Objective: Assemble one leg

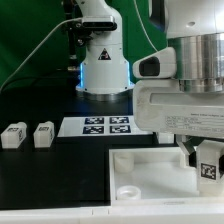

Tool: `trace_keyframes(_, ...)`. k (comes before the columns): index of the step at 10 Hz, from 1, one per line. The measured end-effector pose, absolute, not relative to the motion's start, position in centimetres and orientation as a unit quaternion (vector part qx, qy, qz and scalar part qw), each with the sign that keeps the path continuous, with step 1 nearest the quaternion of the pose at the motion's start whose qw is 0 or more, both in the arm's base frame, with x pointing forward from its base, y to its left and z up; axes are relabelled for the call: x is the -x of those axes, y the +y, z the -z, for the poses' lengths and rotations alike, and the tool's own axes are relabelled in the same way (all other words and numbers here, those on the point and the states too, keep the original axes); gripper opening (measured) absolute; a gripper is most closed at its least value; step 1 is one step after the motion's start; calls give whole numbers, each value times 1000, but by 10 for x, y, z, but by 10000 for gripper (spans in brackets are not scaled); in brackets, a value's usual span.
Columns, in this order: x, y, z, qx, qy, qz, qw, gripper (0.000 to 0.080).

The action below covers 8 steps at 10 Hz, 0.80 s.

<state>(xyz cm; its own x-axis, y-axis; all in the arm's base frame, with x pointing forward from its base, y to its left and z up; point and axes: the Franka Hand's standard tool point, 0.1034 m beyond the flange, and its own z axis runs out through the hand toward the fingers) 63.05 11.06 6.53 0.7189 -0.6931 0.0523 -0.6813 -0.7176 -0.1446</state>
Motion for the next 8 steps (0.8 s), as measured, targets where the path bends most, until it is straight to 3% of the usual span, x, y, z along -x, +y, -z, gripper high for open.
trace_keyframes(5,-629,111,-64,738,669,15,80,295)
trace_keyframes(8,-627,111,-63,564,817,-13,121,295)
